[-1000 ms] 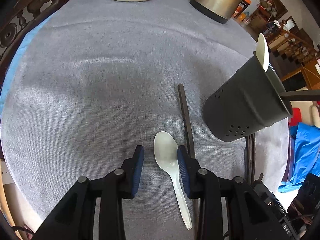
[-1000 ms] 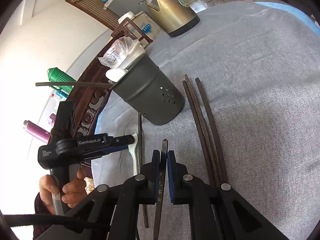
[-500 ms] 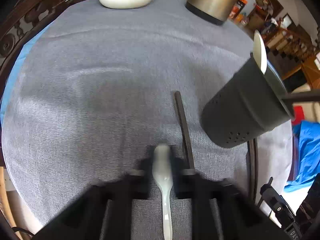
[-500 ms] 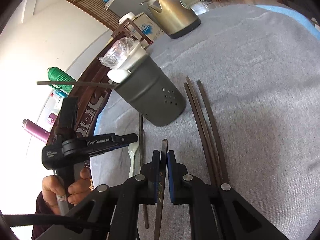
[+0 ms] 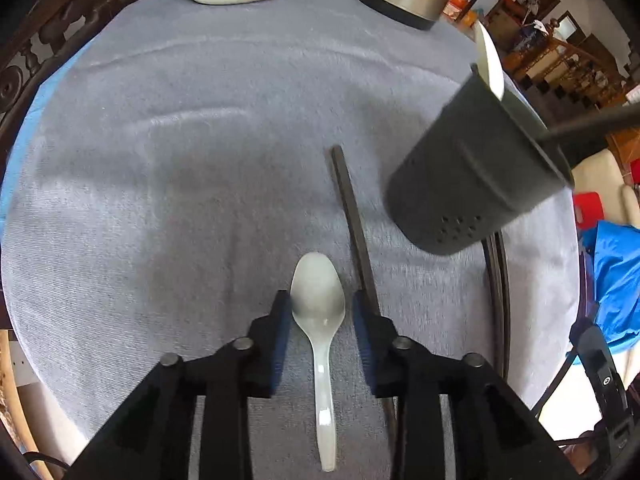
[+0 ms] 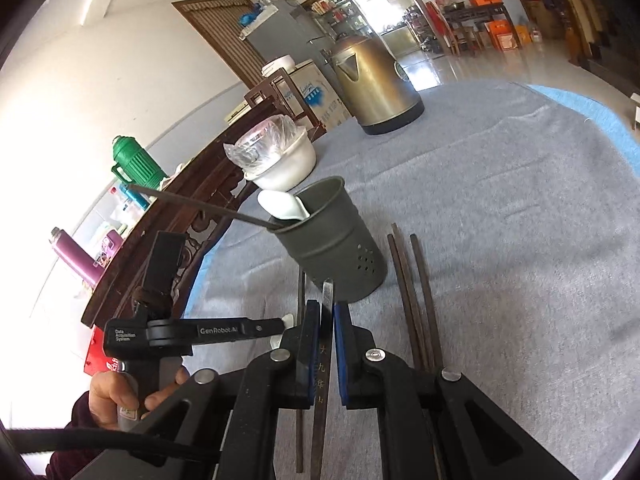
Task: Organize utensils
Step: 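Grasp the white spoon with the left gripper while the right gripper holds the chopstick, then lift the spoon with the left gripper while the right gripper carries the chopstick over the holder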
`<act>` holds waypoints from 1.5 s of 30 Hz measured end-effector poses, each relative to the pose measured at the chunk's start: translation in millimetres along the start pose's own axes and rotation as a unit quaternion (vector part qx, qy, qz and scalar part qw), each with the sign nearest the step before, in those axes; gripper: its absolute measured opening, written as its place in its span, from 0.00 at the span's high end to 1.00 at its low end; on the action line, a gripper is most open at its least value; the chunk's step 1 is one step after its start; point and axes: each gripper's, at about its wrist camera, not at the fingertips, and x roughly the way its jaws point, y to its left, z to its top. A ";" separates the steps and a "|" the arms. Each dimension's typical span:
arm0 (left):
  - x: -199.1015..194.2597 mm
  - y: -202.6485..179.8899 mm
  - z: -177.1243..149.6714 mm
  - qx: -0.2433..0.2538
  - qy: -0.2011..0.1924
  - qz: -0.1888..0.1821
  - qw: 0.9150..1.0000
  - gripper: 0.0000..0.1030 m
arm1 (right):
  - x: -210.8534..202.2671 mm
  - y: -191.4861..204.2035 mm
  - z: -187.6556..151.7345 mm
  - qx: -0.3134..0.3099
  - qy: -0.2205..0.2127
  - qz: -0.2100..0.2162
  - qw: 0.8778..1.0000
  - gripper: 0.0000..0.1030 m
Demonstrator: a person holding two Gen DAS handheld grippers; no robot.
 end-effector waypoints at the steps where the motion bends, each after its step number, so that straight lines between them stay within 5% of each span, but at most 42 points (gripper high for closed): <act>1: 2.1 -2.4 -1.2 0.003 0.002 0.001 1.000 0.63 | 1.4 -0.6 -1.4 0.001 0.002 0.001 1.000 0.92; 11: 5.1 -9.1 3.0 0.025 -0.033 0.014 0.999 0.72 | 0.8 -1.3 -1.6 0.001 0.003 0.005 1.000 0.93; 23: -85.6 16.7 -15.8 0.021 -0.107 0.002 0.994 0.72 | -22.5 14.3 25.0 -0.040 -0.041 -0.007 0.998 0.93; 31: -117.3 5.4 -30.9 0.038 -0.143 -0.006 0.989 0.72 | 47.8 -19.7 4.8 0.023 0.146 -0.063 0.987 0.83; 38: -127.1 -1.2 -35.7 0.059 -0.184 0.009 0.981 0.72 | 83.0 -10.1 -8.2 -0.014 0.205 -0.121 0.971 0.78; 41: -135.5 -0.1 -38.6 0.062 -0.199 0.017 0.978 0.72 | 90.3 1.9 -5.0 -0.051 0.195 -0.154 0.967 0.79; 45: -142.4 6.0 -40.5 0.061 -0.211 0.023 0.975 0.72 | 96.0 17.0 -7.5 -0.107 0.198 -0.190 0.956 0.92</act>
